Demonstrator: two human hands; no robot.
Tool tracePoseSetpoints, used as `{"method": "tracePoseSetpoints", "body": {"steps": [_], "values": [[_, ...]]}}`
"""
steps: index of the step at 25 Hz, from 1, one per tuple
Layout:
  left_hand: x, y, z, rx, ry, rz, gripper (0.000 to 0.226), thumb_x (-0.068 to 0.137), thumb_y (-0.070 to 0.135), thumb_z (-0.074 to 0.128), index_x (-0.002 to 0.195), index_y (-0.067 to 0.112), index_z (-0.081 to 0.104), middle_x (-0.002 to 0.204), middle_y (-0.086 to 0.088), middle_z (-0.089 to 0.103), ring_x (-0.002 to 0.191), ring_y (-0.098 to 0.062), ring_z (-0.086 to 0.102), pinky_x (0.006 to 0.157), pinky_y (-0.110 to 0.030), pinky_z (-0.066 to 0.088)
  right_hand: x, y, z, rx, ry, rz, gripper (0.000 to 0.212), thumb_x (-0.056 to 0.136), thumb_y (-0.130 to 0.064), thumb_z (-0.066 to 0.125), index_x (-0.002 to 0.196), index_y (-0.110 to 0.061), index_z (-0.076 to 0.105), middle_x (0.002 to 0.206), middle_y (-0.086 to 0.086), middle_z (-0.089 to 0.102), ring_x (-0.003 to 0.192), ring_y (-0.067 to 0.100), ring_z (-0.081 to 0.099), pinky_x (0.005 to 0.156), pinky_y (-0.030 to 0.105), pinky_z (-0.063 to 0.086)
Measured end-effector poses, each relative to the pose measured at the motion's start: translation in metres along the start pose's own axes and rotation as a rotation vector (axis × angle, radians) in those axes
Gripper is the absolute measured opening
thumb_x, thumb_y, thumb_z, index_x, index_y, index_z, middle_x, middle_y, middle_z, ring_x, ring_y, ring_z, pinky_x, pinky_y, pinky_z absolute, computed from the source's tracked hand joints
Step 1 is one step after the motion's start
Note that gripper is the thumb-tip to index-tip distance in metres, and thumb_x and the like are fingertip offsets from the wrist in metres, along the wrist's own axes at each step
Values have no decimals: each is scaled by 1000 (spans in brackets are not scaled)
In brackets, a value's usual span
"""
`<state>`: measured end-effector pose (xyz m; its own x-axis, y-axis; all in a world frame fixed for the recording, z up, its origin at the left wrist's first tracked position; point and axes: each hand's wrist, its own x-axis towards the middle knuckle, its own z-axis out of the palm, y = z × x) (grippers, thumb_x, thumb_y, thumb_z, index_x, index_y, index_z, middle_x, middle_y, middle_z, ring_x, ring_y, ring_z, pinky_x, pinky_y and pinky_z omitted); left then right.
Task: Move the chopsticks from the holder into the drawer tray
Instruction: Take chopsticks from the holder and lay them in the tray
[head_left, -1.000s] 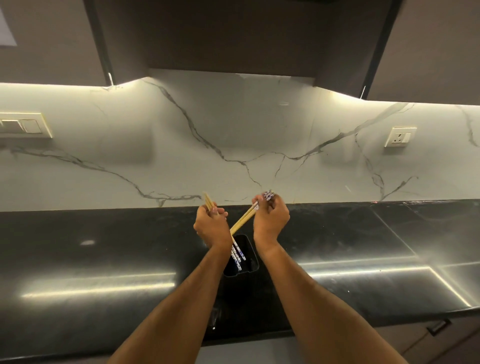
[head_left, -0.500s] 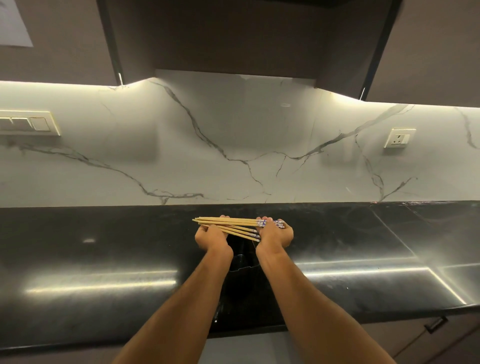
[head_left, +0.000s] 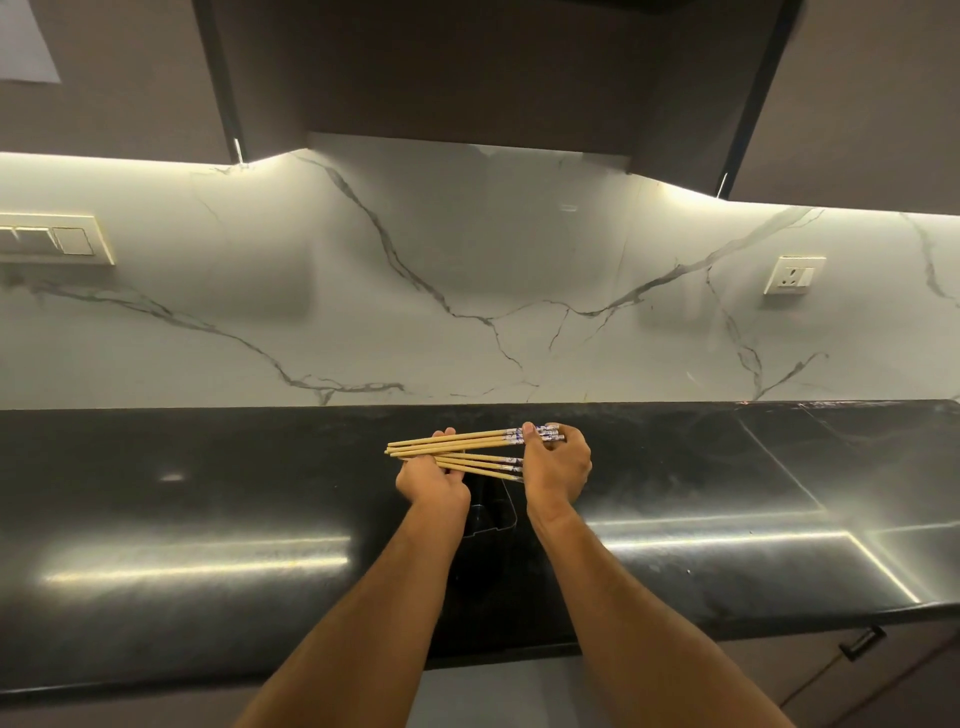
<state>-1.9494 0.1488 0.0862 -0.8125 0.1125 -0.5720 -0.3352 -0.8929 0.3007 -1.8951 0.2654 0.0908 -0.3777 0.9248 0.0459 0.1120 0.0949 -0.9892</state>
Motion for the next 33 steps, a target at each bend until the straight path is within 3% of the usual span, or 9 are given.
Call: {"method": "tracePoseSetpoints", "body": {"steps": [6, 12, 15, 18, 20, 24, 26, 28, 33], "values": [[-1, -1, 2, -20, 28, 12, 36, 110, 12, 27, 135, 9, 52, 113, -18, 71, 102, -33, 74, 99, -50, 57, 14, 13, -10, -119, -155, -32, 20, 80, -38, 84, 81, -24, 70, 75, -5, 74, 68, 13, 75, 65, 34, 65], [1, 1, 4, -119, 75, -31, 38, 110, 19, 26, 109, 7, 62, 100, -13, 72, 85, -26, 75, 91, -45, 61, 21, 19, -19, -164, -317, 1, 23, 78, -36, 87, 77, -18, 73, 72, 0, 77, 61, 12, 76, 57, 37, 65], [5, 0, 10, -153, 127, -13, 34, 107, 16, 31, 100, 9, 64, 85, -8, 66, 69, -21, 66, 78, -34, 61, 17, 23, -20, -72, -367, 135, 22, 75, -26, 90, 78, -11, 75, 74, 7, 76, 56, 14, 73, 51, 31, 61], [8, 4, 14, -200, 84, 24, 35, 104, 14, 23, 93, 15, 56, 70, -4, 54, 52, -17, 46, 58, -30, 45, 18, 22, -22, -82, -483, 181, 22, 78, -22, 88, 81, -6, 75, 76, 11, 75, 55, 15, 69, 54, 32, 62], [12, 5, 13, -193, 60, 26, 35, 104, 17, 21, 94, 16, 54, 67, -3, 51, 50, -16, 43, 55, -29, 40, 18, 18, -22, -154, -541, 97, 23, 82, -31, 84, 85, -10, 73, 80, 8, 76, 64, 14, 72, 64, 39, 65], [13, 0, 11, -154, 42, 43, 31, 103, 14, 25, 93, 15, 54, 66, -3, 50, 49, -16, 42, 54, -29, 38, 17, 2, -9, -719, -721, -446, 53, 84, -71, 60, 104, -23, 71, 95, -9, 74, 88, 10, 69, 87, 38, 54], [13, -4, 10, -145, 13, 55, 29, 102, 10, 27, 92, 14, 54, 65, -4, 48, 49, -17, 42, 54, -30, 37, 15, -6, -1, -860, -938, -508, 51, 87, -63, 59, 115, -22, 66, 104, -5, 72, 92, 16, 68, 86, 38, 55], [13, -7, 8, -127, -33, 59, 29, 103, 9, 28, 93, 12, 55, 67, -5, 49, 50, -17, 43, 56, -31, 38, 15, -6, 5, -915, -1074, -468, 28, 94, -43, 61, 105, -17, 65, 94, 1, 70, 85, 22, 69, 78, 38, 57], [13, -7, 4, 183, 31, 134, 27, 107, 10, 37, 115, 3, 62, 89, -12, 65, 78, -25, 66, 76, -38, 56, 11, 10, 3, -1040, -1032, -585, 11, 104, -30, 49, 101, -20, 52, 90, 0, 62, 73, 17, 60, 64, 37, 49]]}}
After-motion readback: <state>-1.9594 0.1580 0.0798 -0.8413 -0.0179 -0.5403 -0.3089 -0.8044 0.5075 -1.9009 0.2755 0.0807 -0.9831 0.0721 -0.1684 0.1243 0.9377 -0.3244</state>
